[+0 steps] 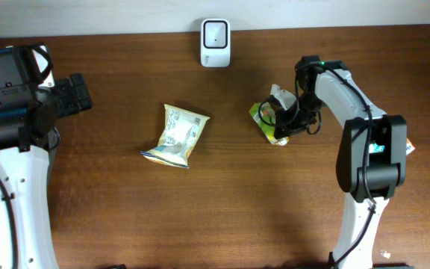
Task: Scan the item barcode
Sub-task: 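Lift the yellow-green bag and hold its barcode at the scanner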
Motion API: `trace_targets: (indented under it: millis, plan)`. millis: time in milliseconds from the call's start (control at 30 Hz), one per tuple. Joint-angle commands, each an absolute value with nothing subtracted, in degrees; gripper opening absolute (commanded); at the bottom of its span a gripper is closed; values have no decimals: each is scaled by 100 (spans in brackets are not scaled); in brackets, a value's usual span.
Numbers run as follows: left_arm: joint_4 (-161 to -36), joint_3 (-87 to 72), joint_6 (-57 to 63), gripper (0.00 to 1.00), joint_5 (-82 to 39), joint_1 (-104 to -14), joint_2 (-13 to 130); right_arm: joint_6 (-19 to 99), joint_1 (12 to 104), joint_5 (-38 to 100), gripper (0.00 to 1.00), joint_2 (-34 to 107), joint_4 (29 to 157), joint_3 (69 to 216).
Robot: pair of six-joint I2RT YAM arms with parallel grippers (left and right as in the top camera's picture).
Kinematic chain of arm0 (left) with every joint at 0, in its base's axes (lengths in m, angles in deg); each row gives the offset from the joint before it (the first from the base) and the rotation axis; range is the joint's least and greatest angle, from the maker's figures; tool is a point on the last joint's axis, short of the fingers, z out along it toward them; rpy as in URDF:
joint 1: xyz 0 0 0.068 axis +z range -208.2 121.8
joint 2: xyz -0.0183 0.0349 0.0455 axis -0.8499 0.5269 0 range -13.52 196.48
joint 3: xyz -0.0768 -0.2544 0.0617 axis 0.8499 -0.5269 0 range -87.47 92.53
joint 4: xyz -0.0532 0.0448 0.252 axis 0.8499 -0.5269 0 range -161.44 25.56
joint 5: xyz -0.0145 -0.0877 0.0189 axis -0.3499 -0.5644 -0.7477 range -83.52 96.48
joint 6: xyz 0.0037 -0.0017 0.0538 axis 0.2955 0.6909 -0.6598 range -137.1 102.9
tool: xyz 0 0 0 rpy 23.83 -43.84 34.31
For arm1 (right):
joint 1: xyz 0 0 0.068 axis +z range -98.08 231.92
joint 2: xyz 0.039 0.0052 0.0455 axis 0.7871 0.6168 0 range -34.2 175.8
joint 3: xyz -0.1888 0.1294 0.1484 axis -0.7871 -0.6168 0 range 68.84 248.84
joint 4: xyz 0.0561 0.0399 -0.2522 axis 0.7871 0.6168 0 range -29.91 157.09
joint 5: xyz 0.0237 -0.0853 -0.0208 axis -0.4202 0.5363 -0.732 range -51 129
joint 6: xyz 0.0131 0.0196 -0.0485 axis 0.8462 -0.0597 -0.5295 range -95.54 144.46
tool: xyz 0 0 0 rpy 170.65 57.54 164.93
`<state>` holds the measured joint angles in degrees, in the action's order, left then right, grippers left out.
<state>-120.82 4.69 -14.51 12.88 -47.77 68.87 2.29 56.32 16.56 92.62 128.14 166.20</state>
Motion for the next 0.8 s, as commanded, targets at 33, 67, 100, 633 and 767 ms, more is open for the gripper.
trace_targets:
  millis: [33, 67, 100, 633, 767]
  plan:
    - [-12075, 528, -1484, 99, 1272, -4753, 6863, 915, 5683, 902, 4, 9293, 12777, 16592]
    - [-12075, 528, -1484, 99, 1270, -4753, 6863, 915, 5678, 633, 4, 9293, 12779, 16592]
    - [-12075, 528, -1484, 99, 1272, -4753, 6863, 972, 5678, 290, 4, 9289, 12792, 16592]
    - [-12073, 528, -1484, 99, 1270, -4753, 6863, -86, 5689, -2766, 4, 6803, 14104, 17910]
    - [-12075, 528, -1484, 99, 1270, -4753, 6863, -687, 5871, -2877, 4, 6806, 14239, 17910]
